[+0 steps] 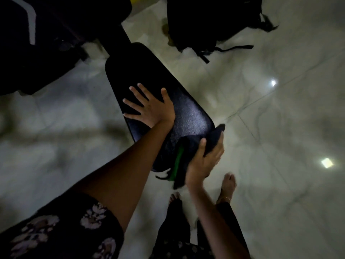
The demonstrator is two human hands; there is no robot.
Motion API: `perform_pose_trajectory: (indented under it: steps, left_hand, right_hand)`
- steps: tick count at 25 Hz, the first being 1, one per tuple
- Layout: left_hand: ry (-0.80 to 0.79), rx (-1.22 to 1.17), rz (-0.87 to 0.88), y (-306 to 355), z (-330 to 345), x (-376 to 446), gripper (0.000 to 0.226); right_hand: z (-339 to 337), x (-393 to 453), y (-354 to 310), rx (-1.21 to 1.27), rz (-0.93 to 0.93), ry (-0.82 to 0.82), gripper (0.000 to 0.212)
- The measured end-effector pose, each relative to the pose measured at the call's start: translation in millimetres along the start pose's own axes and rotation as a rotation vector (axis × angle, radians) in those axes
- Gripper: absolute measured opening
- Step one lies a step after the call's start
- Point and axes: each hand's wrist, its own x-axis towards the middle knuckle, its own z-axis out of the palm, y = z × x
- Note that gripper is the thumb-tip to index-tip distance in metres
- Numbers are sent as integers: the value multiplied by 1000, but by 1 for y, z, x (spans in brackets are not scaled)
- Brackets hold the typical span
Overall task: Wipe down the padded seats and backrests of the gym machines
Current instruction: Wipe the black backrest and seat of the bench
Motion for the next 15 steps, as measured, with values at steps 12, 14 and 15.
perform_pose_trajectory:
  steps: [12, 14, 15]
  left_hand:
    - [87, -173, 539, -94, -5, 13, 67]
    - [93, -201, 532, -99, -2, 15, 66]
    - [91, -209, 534, -99, -1, 15, 66]
  right_hand:
    - [9, 22, 15, 208, 3, 127, 49]
    - [18, -13, 16, 198, 51, 135, 55]
    - [24, -37, 16, 203, 92, 122, 60]
